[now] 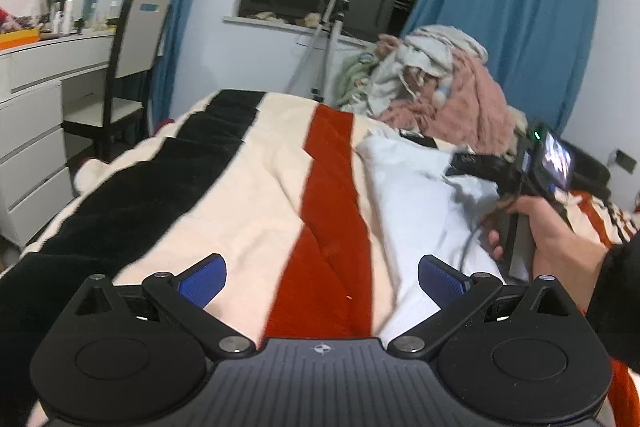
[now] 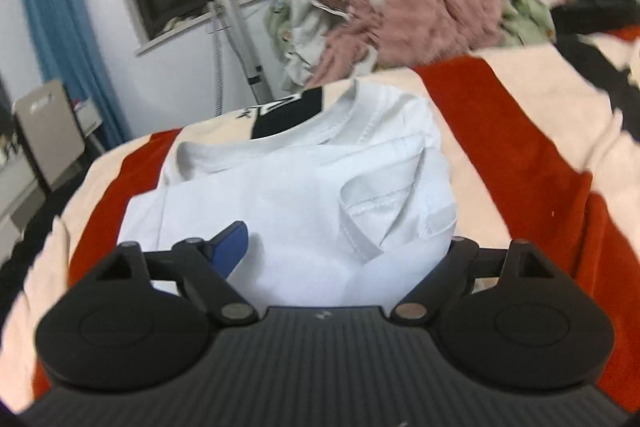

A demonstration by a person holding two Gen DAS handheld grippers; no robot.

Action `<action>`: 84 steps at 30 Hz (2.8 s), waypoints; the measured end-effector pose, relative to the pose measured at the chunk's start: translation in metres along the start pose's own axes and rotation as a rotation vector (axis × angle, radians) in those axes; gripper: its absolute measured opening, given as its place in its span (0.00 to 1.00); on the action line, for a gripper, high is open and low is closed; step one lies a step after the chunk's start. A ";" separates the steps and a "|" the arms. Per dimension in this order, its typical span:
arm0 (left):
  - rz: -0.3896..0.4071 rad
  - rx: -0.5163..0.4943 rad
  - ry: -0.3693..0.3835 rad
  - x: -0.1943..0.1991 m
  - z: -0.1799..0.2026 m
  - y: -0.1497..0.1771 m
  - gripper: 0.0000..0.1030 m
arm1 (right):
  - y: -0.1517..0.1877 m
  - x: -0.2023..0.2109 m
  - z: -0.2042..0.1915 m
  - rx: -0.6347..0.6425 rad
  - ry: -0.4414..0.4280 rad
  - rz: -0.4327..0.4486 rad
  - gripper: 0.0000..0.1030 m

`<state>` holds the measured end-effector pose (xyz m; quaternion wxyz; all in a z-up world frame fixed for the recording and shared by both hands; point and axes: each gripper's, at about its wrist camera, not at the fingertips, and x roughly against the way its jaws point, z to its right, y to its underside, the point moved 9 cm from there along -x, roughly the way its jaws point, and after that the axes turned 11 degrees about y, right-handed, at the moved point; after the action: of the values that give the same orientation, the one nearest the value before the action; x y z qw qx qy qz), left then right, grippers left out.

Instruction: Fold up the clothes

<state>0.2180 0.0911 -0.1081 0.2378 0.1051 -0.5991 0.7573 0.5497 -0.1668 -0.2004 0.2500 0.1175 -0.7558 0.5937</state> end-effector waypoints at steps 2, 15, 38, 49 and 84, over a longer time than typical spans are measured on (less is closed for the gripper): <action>-0.002 -0.029 0.000 -0.003 0.005 0.002 1.00 | 0.000 0.009 -0.002 0.031 -0.011 0.027 0.82; 0.095 -0.077 0.096 0.035 0.047 -0.013 1.00 | -0.001 0.194 0.036 0.074 -0.053 0.191 0.82; -0.184 0.290 -0.133 0.119 -0.038 0.051 0.93 | 0.148 0.459 0.121 0.061 -0.100 0.117 0.82; -0.375 0.408 -0.251 0.109 -0.069 0.091 0.32 | 0.156 0.444 0.149 -0.098 -0.092 0.040 0.82; -0.418 0.108 0.237 0.142 0.108 0.104 0.68 | 0.198 0.392 0.163 -0.395 -0.263 -0.373 0.83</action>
<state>0.0309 0.0031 -0.1065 0.4519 0.1497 -0.4910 0.7296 0.0849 -0.2230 -0.1913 0.2726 0.2794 -0.8479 0.3589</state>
